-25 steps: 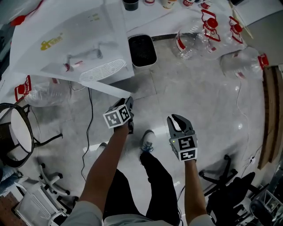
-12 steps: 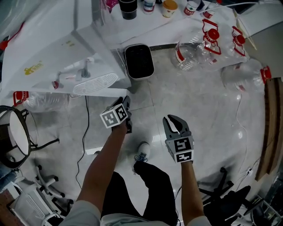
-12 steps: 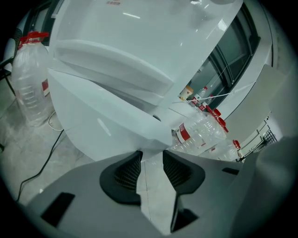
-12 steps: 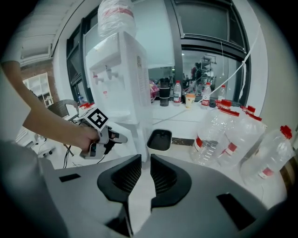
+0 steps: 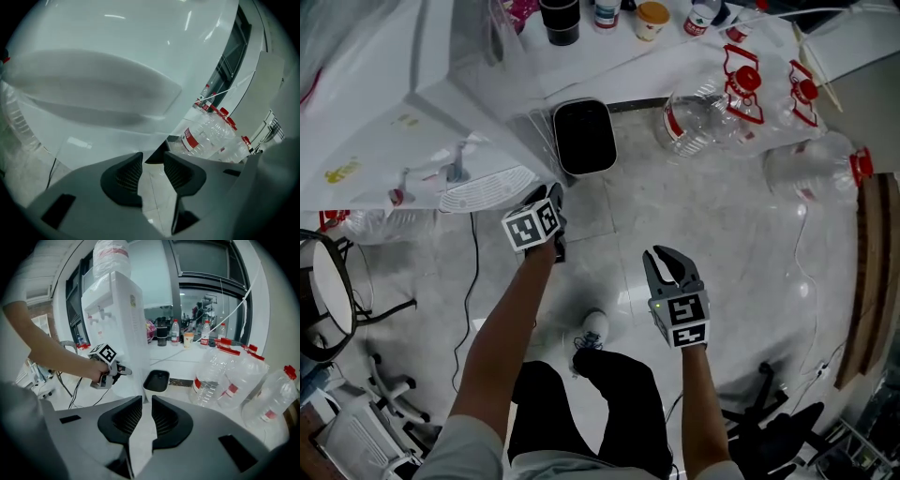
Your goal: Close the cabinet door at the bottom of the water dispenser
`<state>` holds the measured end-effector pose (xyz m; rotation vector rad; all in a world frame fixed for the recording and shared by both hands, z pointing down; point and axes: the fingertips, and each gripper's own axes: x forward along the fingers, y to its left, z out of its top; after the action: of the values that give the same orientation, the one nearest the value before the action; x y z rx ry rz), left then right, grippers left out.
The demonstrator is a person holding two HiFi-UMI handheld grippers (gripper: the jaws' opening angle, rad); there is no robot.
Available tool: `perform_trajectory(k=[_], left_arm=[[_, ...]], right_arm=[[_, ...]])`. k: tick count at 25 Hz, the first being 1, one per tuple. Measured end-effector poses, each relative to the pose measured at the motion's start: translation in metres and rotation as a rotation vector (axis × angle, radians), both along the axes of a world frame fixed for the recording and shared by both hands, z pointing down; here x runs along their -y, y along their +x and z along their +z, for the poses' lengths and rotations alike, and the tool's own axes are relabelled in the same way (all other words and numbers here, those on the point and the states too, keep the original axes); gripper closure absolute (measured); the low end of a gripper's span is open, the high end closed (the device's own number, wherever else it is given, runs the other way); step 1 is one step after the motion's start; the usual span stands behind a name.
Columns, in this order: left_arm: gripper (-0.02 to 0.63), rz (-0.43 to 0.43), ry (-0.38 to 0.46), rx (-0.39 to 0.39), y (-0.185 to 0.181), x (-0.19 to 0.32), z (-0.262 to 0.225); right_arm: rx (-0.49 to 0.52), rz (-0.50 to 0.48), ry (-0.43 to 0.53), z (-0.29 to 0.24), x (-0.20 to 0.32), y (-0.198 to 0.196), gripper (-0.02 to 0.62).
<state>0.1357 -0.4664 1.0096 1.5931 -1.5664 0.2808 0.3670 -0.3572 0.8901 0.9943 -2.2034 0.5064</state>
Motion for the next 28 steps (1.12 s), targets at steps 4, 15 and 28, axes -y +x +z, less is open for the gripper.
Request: perform_trajectory(k=[4,15,28], left_arm=[[0.457,0.01,-0.01,0.009,-0.005,0.002,0.0],[0.459,0.261,-0.008,0.102,0.005,-0.049,-0.094],[0.568,0.517,0.183,0.26,-0.07,-0.134,-0.35]], right_arm=[[-0.004,-0.002,0.011,-0.008,0.002,0.004,0.505],[-0.011,0.037,0.05,-0.106,-0.008,-0.012,0.518],[0.003,0.062,0.189,-0.334,-0.037,-0.086,0.566]])
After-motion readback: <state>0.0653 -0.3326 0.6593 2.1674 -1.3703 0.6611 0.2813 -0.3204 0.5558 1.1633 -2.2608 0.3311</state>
